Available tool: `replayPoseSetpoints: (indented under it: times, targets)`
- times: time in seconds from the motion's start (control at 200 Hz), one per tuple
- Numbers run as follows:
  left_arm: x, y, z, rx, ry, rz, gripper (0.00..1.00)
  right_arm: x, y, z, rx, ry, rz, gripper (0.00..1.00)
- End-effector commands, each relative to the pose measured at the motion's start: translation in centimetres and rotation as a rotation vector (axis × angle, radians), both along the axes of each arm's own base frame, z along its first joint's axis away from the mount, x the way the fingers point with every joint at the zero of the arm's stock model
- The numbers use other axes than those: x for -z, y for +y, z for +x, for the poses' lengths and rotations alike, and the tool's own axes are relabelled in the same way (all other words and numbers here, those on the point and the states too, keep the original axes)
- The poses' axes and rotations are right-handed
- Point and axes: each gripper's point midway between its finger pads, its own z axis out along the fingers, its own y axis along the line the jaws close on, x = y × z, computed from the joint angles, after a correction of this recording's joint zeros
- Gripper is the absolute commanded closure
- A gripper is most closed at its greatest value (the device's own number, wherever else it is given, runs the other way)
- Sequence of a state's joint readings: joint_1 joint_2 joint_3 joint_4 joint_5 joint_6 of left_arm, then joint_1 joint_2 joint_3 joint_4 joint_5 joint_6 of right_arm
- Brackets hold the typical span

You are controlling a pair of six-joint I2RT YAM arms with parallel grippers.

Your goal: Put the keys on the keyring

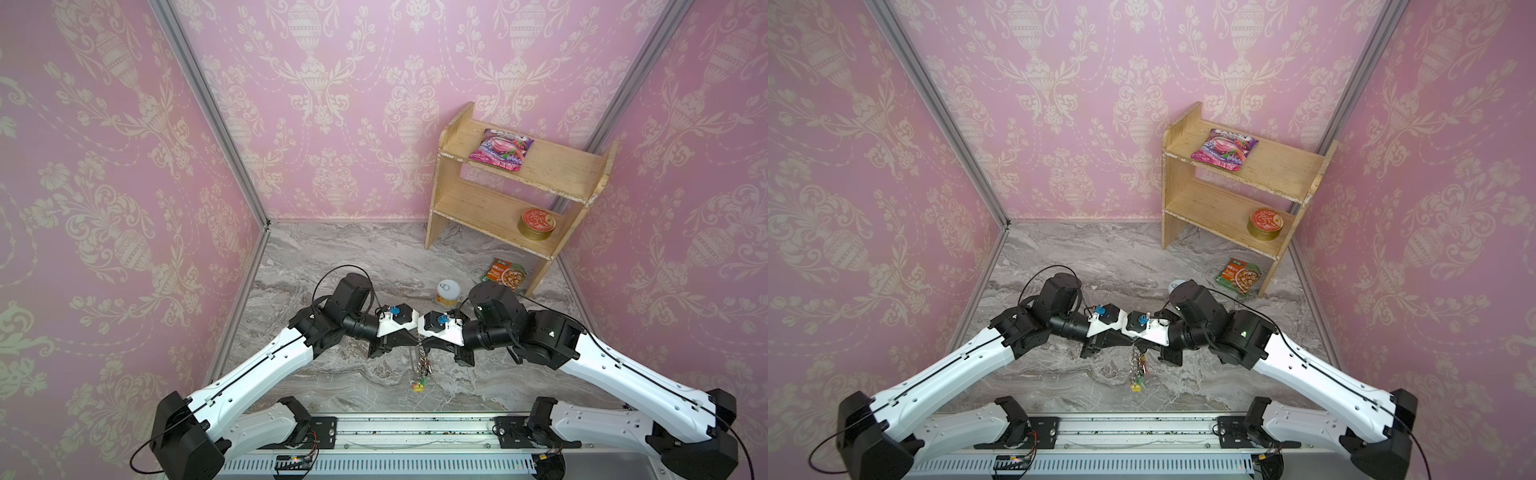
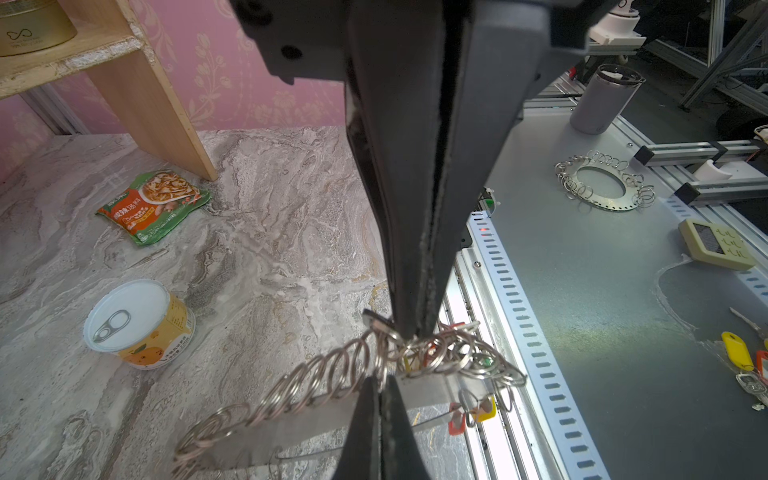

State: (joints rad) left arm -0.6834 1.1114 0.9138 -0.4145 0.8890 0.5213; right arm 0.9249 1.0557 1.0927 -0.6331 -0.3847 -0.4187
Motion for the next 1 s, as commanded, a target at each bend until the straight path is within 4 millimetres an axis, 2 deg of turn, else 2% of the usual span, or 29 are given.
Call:
replayPoseSetpoints:
  times: [0.0, 0.996]
  targets:
    - [-2.54, -0.05, 3.04, -0.096, -0.079, -0.042, 1.0, 0.67, -0.44, -3.54, -0.113, 0.113, -0.004, 1.0]
    - [-2.3, 0.28, 3.41, -0.111, -0.067, -0.039, 1.0, 0.53, -0.77, -3.48, -0.095, 0.114, -0.006, 1.0]
